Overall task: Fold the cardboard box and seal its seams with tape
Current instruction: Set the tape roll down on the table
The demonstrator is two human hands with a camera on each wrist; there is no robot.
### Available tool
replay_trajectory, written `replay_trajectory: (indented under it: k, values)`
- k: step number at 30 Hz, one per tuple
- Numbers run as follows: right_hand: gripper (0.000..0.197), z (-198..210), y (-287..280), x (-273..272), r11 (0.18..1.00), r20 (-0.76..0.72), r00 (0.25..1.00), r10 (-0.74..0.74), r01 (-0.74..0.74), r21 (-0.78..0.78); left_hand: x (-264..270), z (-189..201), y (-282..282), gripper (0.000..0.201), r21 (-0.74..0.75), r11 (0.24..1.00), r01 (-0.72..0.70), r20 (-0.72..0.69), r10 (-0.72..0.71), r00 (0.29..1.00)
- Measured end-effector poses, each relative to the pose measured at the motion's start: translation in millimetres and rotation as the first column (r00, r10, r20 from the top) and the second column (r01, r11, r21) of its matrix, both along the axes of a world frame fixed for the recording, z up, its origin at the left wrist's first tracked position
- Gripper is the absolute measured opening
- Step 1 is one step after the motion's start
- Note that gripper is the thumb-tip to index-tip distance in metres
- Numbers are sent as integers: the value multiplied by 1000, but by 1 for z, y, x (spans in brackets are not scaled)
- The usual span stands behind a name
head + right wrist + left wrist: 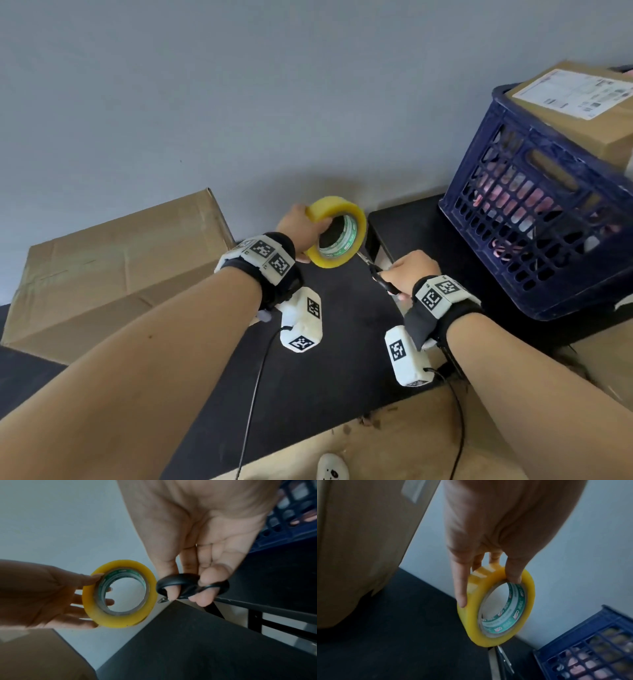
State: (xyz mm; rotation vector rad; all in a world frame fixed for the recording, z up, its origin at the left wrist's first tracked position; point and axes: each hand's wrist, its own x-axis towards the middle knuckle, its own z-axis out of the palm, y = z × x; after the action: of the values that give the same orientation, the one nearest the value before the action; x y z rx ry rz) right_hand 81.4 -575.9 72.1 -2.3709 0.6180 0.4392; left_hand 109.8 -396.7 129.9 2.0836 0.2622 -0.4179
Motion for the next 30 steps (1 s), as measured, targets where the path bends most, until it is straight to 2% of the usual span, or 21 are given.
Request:
replay_trajectory:
  k: [5,9,11,13,17,21,24,30]
  values:
    - [26,-43,-1,-4,999,-93,995,-22,25,36,1,-46,-4,42,-8,999,-49,-168,47,985]
    - [20,-68,11,-1,998,-98,994,53,-55,-22,6,-62,1,32,0,995,-101,-250,98,963]
    - [21,-69,17,1,993,-91,992,90,-96,-62,9,-65,4,37,34,992,-124,-276,128,953]
    - [22,-64,22,4,983,-89,986,143,-153,-106,11,-68,7,40,99,988,-119,-263,142,954]
    - [16,-52,29,6,939,-110,960,257,-275,-208,10,-73,13,35,226,974,-14,-262,75,962]
    - [14,-41,35,3,892,-130,929,346,-369,-262,6,-59,14,34,297,953,64,-232,7,973]
    - [30,-33,38,2,868,-166,910,381,-414,-275,5,-42,12,37,285,955,87,-152,-45,987]
    - [35,-18,52,5,849,-181,869,461,-491,-196,-4,-4,16,36,223,971,92,-17,-91,996]
